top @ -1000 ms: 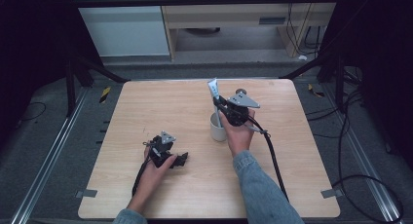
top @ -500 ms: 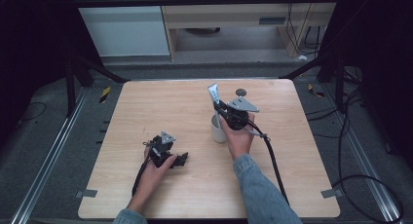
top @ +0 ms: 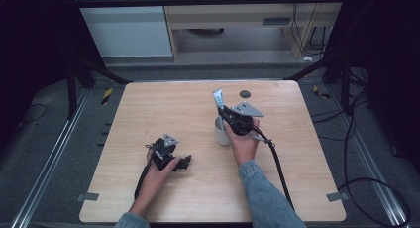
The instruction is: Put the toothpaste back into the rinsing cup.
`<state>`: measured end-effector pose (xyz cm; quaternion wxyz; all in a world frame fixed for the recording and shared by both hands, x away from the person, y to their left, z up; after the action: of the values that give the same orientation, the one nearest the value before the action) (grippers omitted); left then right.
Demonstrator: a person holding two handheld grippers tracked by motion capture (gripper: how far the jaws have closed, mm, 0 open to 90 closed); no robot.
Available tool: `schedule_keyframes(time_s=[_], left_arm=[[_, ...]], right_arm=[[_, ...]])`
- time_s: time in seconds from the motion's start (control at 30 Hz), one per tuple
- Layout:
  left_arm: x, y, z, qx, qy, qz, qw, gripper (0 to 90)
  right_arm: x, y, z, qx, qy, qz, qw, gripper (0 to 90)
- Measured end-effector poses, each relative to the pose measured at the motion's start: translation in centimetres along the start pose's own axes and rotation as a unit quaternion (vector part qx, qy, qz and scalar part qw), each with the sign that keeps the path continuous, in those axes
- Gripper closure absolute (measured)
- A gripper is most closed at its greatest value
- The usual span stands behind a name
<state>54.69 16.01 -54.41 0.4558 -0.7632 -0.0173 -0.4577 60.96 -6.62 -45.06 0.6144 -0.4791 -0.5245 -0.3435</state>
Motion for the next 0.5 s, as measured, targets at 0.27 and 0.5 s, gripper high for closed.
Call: schedule_keyframes(time_s=[0.27,0.5], left_arm=[[0.00,0.00,-0.01,0.000,0.000,0.000,1.0000,0.0],[0.00,0.00,-0.01,0.000,0.000,0.000,1.0000,0.0]], right_arm=[[-0.34,-0.18,0.07,0.002,-0.004,0.005,1.0000,78.4],[-0.64,-0.27,0.00,0.002,-0.004,0.008,1.0000,78.4]])
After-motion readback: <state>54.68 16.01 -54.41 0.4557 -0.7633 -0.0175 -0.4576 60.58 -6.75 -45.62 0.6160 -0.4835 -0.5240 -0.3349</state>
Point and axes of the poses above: each handheld gripper's, and its own axes: y roughly forward along the jaws, x roughly out of its top, z roughly to its left, the point moved 5 cm from there along y, roughly forward along the jaws, and after that the axes turned 15 degrees about -x, right-handed, at the moved point
